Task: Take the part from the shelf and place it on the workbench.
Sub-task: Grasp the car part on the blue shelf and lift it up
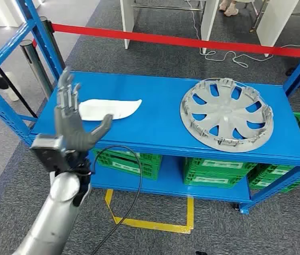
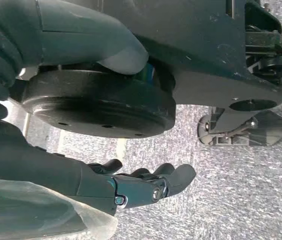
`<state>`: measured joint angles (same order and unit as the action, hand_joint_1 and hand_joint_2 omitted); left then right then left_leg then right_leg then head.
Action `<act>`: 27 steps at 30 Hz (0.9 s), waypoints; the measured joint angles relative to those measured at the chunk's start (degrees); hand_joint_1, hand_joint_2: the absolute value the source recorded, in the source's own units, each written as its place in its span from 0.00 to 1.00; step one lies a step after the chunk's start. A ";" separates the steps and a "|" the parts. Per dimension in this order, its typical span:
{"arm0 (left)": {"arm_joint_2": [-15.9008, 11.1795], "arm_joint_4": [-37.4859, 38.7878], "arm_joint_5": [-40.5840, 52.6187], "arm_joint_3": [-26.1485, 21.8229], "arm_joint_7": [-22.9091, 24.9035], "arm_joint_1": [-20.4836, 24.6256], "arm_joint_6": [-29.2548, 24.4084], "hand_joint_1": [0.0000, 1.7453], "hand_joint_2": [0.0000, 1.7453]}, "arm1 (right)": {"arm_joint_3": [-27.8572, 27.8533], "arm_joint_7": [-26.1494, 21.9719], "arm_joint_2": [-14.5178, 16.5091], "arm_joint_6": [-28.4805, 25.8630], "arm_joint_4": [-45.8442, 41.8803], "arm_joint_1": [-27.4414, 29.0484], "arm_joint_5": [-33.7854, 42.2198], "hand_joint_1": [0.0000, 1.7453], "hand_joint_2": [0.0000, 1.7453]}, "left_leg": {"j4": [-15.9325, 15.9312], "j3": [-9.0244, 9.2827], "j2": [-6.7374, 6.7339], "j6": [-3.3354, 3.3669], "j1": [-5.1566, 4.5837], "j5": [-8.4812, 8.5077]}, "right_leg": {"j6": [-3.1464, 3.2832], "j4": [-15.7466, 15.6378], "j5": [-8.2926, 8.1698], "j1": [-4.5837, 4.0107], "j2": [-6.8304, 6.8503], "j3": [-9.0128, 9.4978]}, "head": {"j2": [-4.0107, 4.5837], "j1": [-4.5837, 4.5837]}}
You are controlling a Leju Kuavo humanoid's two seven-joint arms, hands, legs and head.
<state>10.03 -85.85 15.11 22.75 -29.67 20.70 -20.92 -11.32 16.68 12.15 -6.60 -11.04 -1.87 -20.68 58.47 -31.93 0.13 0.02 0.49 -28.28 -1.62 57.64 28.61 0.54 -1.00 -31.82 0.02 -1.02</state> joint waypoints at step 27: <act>6.79 51.98 46.81 3.04 12.14 30.26 -9.61 0.00 1.00 | 2.40 0.44 -0.25 4.86 0.00 -0.98 -5.78 0.00 1.00 | 0.02 -0.08 -0.12 0.05 -0.02 0.07 | -0.03 0.03 -0.09 0.01 -0.12 -0.08 | 0.00 -0.01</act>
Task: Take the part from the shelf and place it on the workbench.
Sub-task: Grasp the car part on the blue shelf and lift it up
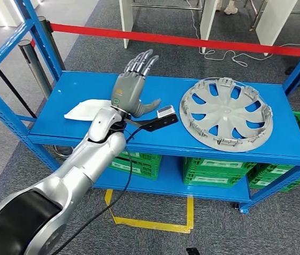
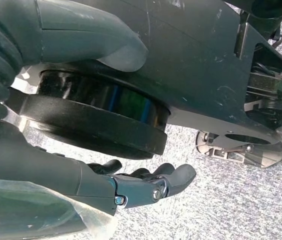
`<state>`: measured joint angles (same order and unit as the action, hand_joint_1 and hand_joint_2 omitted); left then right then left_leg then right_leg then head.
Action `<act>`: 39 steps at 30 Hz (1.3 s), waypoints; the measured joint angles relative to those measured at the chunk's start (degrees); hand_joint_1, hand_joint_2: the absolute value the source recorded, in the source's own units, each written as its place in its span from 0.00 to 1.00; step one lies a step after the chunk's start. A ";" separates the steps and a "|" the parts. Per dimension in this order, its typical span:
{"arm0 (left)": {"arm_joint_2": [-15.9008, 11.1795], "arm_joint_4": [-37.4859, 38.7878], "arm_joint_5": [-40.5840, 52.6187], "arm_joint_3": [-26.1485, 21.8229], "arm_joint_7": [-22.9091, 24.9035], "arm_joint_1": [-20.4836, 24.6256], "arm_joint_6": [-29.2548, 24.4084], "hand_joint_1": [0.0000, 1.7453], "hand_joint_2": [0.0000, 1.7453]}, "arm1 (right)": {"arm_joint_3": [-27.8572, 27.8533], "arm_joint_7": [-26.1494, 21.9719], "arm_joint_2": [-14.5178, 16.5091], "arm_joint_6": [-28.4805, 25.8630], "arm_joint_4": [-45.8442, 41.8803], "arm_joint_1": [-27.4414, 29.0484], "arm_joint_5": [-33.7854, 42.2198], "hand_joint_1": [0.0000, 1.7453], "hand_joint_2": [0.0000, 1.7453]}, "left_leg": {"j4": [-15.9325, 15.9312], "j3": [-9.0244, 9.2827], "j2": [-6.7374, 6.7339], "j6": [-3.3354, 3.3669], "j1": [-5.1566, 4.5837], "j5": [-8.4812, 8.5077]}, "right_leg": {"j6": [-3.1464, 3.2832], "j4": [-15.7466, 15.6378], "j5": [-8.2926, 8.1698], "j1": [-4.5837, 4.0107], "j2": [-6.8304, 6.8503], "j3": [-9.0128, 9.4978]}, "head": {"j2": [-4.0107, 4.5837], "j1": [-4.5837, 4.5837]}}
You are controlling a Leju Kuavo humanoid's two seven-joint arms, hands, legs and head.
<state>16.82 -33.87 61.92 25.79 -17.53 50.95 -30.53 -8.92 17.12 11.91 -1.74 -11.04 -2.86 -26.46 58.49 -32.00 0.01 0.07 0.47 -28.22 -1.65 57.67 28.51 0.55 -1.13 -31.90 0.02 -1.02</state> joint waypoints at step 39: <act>-3.69 14.11 4.92 1.39 15.92 7.58 17.81 0.00 1.00 | -0.33 0.26 -0.13 0.06 0.00 0.01 -0.95 0.00 1.00 | 0.00 -0.05 0.02 0.00 0.00 0.01 | 0.00 0.02 0.00 0.00 0.04 -0.03 | 0.00 0.01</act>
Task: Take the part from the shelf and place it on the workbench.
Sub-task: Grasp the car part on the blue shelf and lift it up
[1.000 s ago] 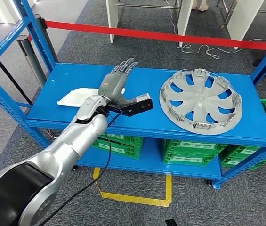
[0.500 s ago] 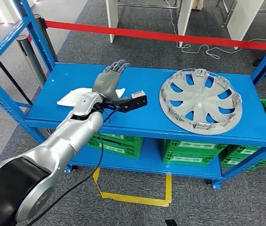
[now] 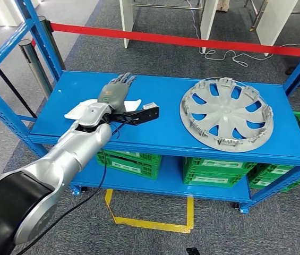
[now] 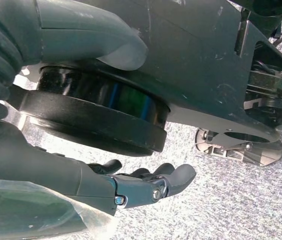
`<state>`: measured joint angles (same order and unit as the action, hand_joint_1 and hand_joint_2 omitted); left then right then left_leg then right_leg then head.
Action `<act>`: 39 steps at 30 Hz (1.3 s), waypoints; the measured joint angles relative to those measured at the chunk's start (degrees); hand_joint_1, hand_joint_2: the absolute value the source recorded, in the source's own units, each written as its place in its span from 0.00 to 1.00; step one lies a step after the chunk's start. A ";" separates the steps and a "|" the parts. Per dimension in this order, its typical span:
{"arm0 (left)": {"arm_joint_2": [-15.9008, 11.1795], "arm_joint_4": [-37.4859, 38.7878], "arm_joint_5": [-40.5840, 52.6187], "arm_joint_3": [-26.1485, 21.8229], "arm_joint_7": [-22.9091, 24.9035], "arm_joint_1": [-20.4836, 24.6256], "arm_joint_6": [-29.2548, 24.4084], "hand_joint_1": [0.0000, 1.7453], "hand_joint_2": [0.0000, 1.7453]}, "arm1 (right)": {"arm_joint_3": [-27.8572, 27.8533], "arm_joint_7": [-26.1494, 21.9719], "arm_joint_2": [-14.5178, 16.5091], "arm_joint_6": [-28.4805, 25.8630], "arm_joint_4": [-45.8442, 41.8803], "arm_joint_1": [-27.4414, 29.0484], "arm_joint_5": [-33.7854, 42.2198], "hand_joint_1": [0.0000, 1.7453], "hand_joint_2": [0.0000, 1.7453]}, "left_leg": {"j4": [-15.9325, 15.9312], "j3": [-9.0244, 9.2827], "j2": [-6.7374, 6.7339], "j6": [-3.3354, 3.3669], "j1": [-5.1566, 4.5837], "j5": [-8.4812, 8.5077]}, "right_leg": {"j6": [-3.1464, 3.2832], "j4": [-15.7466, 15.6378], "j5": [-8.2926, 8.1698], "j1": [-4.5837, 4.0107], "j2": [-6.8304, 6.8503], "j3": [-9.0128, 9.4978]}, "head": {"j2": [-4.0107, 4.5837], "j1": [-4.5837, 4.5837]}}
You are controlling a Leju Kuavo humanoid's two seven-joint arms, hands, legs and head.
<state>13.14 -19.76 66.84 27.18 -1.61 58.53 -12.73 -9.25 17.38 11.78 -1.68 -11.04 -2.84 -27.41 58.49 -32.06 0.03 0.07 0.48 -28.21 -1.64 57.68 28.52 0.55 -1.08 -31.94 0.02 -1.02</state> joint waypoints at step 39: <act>-6.72 3.42 3.13 -0.54 4.74 -3.31 7.65 0.00 1.00 | -7.56 -1.31 -0.94 0.08 0.00 0.58 5.62 0.00 1.00 | -0.02 -0.07 0.02 -0.02 0.02 0.02 | 0.00 0.03 0.00 -0.01 0.02 -0.05 | 0.00 0.01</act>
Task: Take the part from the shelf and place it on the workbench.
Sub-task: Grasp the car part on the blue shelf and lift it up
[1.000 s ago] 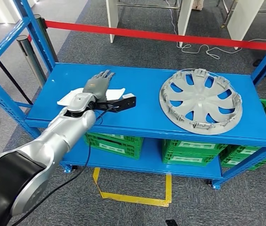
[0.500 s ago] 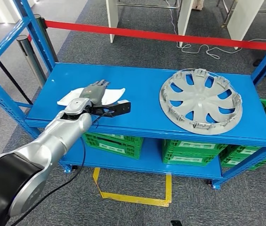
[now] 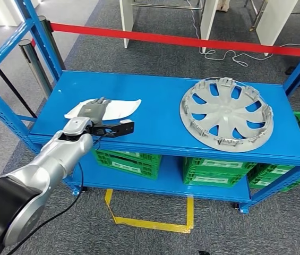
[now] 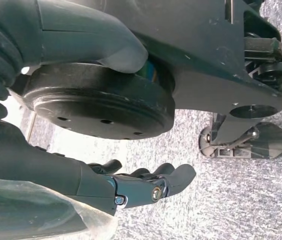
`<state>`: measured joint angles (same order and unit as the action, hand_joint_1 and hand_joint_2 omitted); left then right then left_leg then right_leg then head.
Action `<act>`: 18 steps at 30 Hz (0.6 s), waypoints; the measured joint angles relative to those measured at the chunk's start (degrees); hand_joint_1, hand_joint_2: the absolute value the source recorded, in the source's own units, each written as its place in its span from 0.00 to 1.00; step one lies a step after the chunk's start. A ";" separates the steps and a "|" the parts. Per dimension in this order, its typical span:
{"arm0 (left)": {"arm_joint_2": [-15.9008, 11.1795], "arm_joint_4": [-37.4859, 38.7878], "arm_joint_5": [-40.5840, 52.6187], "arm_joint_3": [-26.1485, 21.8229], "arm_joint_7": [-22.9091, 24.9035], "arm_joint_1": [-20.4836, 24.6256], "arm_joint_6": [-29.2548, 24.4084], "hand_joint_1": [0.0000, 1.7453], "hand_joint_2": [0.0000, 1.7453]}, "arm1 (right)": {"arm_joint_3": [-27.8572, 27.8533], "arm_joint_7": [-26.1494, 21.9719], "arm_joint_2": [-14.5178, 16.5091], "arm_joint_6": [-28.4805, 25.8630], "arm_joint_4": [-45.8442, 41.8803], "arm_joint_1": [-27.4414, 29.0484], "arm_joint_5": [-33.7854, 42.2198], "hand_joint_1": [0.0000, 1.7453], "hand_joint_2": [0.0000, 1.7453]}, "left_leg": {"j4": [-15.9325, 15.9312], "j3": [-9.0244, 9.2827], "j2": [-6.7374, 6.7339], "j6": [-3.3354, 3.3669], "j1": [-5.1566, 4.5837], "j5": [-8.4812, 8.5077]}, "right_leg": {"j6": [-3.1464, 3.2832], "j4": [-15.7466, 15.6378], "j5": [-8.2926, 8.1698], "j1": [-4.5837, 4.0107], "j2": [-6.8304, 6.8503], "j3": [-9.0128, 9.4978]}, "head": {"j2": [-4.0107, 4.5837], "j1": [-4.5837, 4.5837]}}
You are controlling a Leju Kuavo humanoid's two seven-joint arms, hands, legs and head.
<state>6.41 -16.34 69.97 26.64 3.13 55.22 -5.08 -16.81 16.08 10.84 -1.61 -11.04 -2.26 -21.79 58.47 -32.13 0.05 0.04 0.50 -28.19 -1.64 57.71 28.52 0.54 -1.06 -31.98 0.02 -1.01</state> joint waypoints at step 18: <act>-3.92 0.01 6.81 0.15 3.38 -0.18 -2.78 0.00 1.00 | -4.28 -3.14 0.01 -0.57 0.00 0.06 2.80 0.00 1.00 | 0.00 0.00 0.00 0.00 0.00 0.00 | 0.00 0.01 0.00 0.00 -0.01 -0.02 | 0.00 -0.01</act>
<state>2.50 -16.33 76.78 26.79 6.50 55.04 -7.86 -21.10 12.93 10.85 -2.18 -11.04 -2.20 -18.99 58.47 -32.13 0.04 0.04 0.50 -28.19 -1.64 57.73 28.52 0.53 -1.08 -32.00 0.02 -1.02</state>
